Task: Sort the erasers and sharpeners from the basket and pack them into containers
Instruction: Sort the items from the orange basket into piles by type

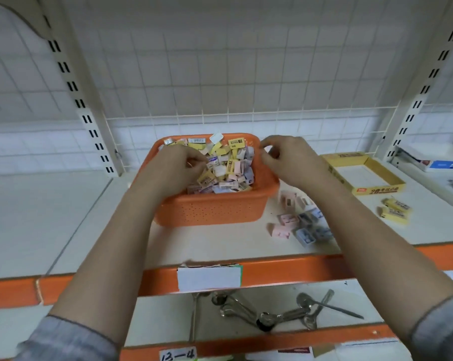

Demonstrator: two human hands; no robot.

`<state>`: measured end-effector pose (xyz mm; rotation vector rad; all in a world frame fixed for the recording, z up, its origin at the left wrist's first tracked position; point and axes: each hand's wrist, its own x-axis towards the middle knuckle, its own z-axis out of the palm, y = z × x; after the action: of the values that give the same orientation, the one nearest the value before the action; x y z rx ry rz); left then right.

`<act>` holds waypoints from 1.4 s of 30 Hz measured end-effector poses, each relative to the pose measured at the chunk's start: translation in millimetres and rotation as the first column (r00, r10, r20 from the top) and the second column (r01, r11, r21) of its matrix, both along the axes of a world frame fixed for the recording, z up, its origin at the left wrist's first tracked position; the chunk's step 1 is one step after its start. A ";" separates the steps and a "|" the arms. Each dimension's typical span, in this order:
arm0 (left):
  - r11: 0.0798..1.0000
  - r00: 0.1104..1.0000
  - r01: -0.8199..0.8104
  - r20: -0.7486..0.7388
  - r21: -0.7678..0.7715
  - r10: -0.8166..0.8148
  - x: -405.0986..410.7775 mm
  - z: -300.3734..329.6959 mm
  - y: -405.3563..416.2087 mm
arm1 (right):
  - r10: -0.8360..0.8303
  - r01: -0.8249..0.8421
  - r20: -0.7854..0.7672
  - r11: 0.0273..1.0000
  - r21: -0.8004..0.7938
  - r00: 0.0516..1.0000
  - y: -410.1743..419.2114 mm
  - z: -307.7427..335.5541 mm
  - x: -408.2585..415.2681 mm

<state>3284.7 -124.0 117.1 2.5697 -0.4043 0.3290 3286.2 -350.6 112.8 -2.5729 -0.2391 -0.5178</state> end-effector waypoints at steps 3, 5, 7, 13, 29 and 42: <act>0.998 0.999 -0.037 -0.028 0.053 0.039 15.0 2.2 12.6 | 0.103 -0.121 -0.099 0.974 -0.191 0.990 20.6 7.4 35.7; 0.996 0.999 -0.026 -0.037 0.090 0.030 22.2 4.6 16.4 | 0.097 -0.160 -0.198 0.930 -0.332 0.975 30.0 5.8 58.0; 0.992 0.998 -0.018 -0.054 0.124 0.025 28.9 5.3 19.1 | 0.047 -0.168 -0.255 0.864 -0.475 0.966 35.5 2.9 73.4; 0.991 0.996 -0.027 -0.082 0.134 0.038 47.5 -0.6 27.1 | 0.035 -0.172 -0.221 0.752 -0.637 0.975 42.2 -1.8 86.4; 0.954 0.992 -0.075 -0.078 0.289 0.102 96.7 11.0 -4.6 | 0.014 -0.015 -0.045 1.000 -0.020 0.999 20.5 1.1 47.6; 0.941 0.985 -0.124 -0.075 0.316 0.156 105.2 0.2 -14.7 | -0.089 0.045 0.076 0.889 0.456 0.993 3.9 -18.4 1.2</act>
<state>3389.9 -138.7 117.4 2.9180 -0.2524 0.1981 3287.4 -346.6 94.4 -2.1065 -0.0496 -0.6382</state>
